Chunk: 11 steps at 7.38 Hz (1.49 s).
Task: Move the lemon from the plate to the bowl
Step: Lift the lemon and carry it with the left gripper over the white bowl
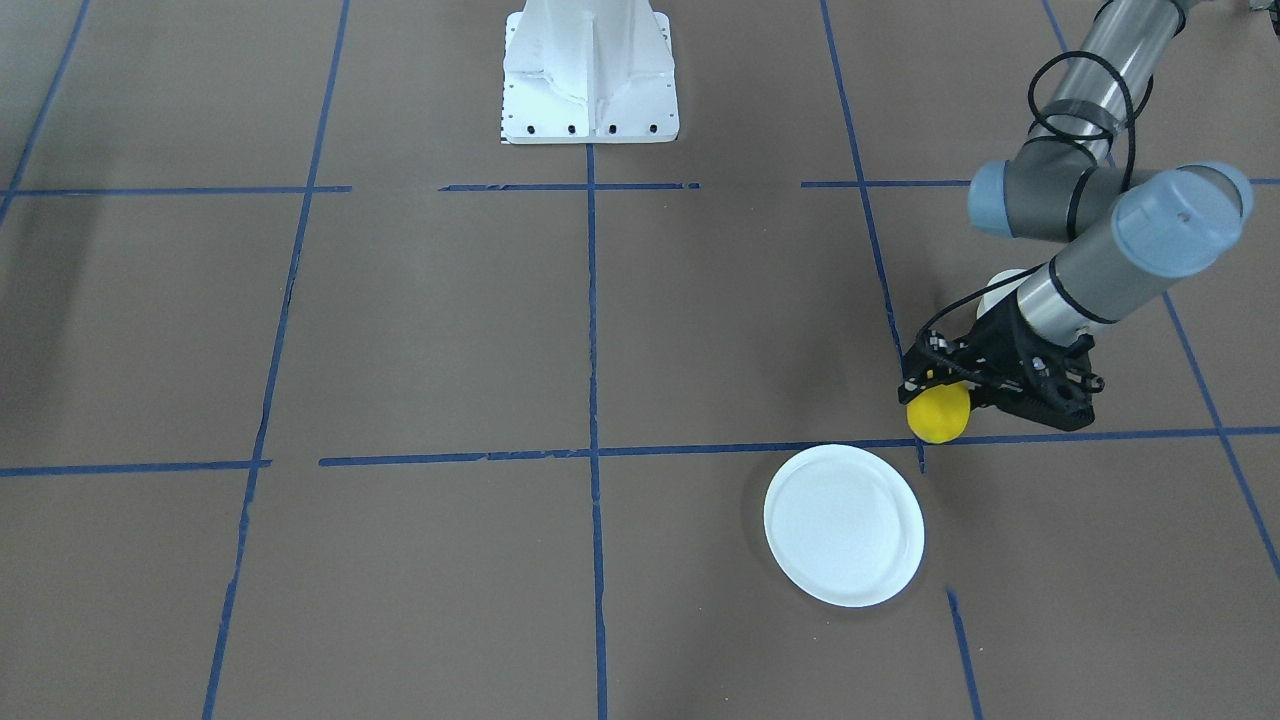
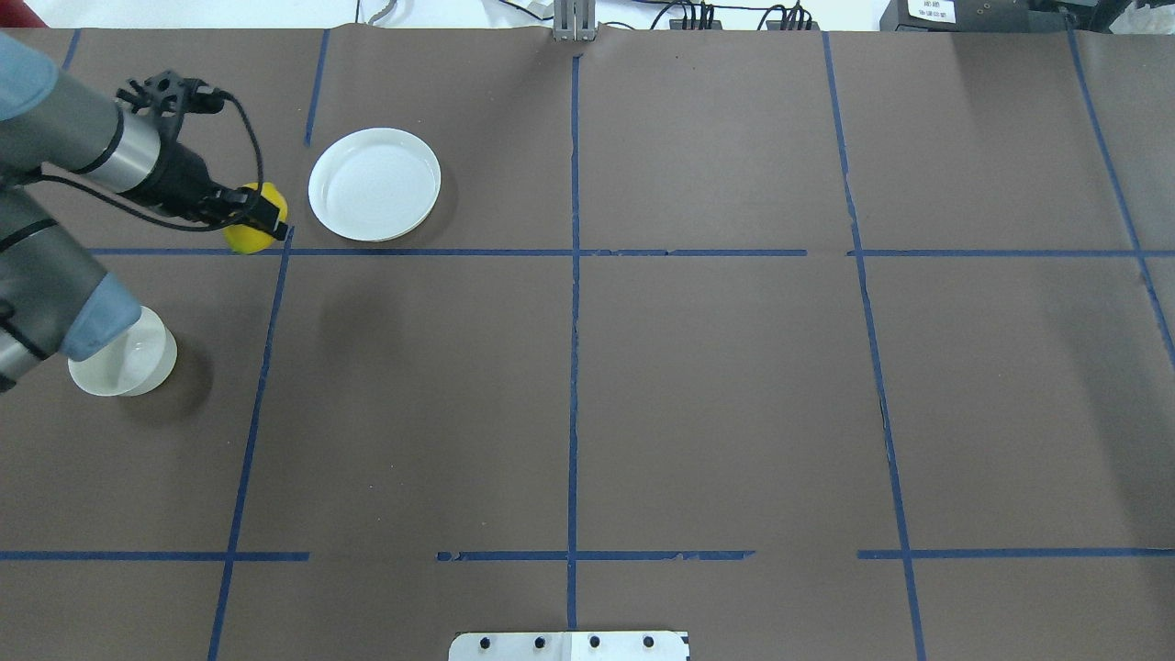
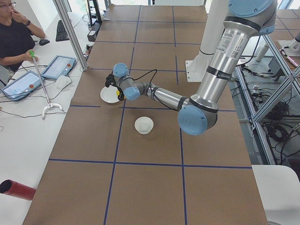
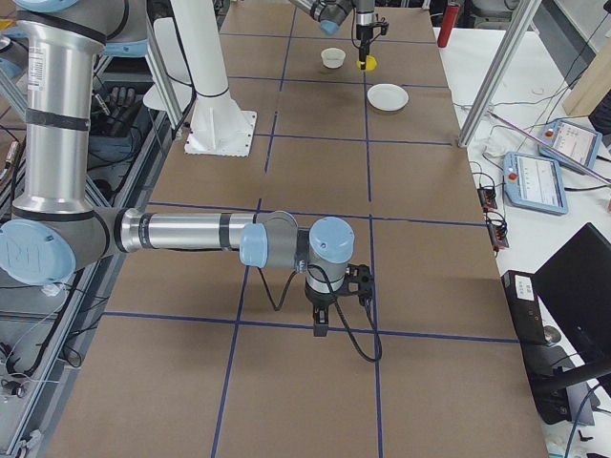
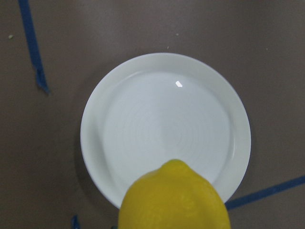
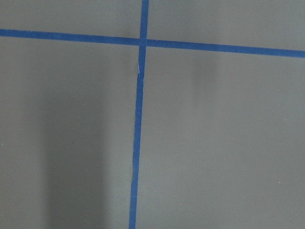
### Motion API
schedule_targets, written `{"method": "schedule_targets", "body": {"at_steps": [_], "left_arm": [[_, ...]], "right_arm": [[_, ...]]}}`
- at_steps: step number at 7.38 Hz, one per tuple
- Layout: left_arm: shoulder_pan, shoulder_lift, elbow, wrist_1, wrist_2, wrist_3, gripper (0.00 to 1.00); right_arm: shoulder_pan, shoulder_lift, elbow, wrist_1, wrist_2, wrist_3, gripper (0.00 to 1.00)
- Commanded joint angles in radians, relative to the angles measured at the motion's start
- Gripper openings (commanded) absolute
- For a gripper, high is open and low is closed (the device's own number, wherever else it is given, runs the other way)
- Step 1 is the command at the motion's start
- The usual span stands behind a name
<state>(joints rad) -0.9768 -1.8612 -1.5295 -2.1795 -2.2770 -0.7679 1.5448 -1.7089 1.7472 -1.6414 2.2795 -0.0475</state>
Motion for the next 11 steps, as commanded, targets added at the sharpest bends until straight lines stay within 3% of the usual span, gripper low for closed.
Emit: {"method": "schedule_targets", "body": {"at_steps": [1, 3, 5, 7, 9, 10, 11], "left_arm": [[0.000, 0.239, -0.111, -0.003, 0.004, 0.009, 0.00], [0.013, 0.334, -0.133, -0.003, 0.005, 0.012, 0.00], [0.015, 0.364, -0.143, -0.003, 0.005, 0.012, 0.03], [0.015, 0.359, -0.143, -0.003, 0.005, 0.010, 0.26], [0.018, 0.353, -0.139, -0.008, 0.005, 0.012, 0.65], [0.018, 0.353, -0.139, -0.009, 0.007, 0.012, 0.72], [0.018, 0.352, -0.139, -0.009, 0.007, 0.012, 0.86]], "right_arm": [[0.000, 0.000, 0.000, 0.000, 0.000, 0.000, 1.00], [0.000, 0.000, 0.000, 0.000, 0.000, 0.000, 1.00], [0.000, 0.000, 0.000, 0.000, 0.000, 0.000, 1.00], [0.000, 0.000, 0.000, 0.000, 0.000, 0.000, 1.00], [0.000, 0.000, 0.000, 0.000, 0.000, 0.000, 1.00], [0.000, 0.000, 0.000, 0.000, 0.000, 0.000, 1.00], [0.000, 0.000, 0.000, 0.000, 0.000, 0.000, 1.00]]}}
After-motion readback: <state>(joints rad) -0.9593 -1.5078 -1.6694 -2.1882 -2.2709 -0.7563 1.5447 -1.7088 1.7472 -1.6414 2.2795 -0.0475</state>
